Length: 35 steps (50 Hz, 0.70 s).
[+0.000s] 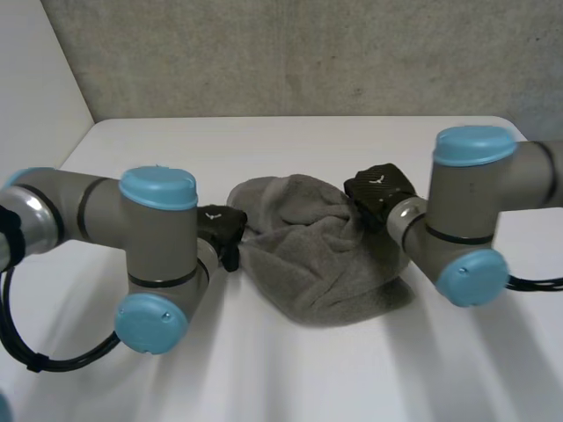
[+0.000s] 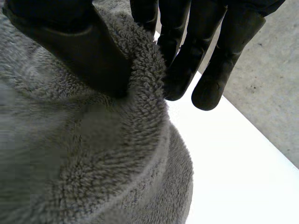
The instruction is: Fold the towel.
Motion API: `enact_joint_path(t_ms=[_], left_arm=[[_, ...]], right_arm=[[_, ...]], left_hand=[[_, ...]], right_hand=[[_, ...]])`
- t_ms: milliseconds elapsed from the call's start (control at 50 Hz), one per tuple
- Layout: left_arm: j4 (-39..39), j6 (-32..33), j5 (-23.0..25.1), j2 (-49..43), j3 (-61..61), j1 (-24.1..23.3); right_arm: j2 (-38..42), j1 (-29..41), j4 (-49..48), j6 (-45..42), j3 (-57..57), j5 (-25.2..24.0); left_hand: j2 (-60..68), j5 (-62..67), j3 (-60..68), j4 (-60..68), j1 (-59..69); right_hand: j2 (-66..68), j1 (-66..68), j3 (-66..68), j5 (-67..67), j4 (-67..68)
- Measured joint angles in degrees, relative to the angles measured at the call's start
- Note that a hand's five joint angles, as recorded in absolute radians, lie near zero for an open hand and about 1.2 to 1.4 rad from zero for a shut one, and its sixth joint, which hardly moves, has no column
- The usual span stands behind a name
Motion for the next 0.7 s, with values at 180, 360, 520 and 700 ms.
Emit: enact_joint_path(t_ms=[180, 360, 520, 700], left_arm=[[0.05, 0.02, -0.38, 14.24, -8.31, -0.15], [0.37, 0.58, 0.02, 24.24, -16.12, -0.11], [0.43, 2.5, 0.77, 24.81, -19.02, 2.46], [0.72, 3.96, 1.93, 24.75, -21.88, 3.55]], right_arm=[[-20.67, -2.84, 10.41, -4.29, 22.68, -1.82], [-33.42, -4.07, 24.87, -7.0, 32.33, -13.53], [-37.27, -4.56, 25.56, -4.21, 22.07, -19.29], [-21.93, 0.62, 21.69, -2.37, 5.76, -16.26]], left_hand=[[0.4, 0.0, 0.26, 0.0, 0.25], [0.58, 0.01, 0.31, 0.0, 0.5], [0.58, 0.27, 0.33, 0.0, 0.61], [0.58, 0.33, 0.34, 0.0, 0.71]], right_hand=[[0.0, 0.0, 0.87, 0.0, 0.0], [-51.74, -50.69, -50.4, -53.04, -51.46], [-60.51, -61.69, -61.47, -62.29, -62.05], [-60.51, -62.08, -61.47, -62.29, -62.05]])
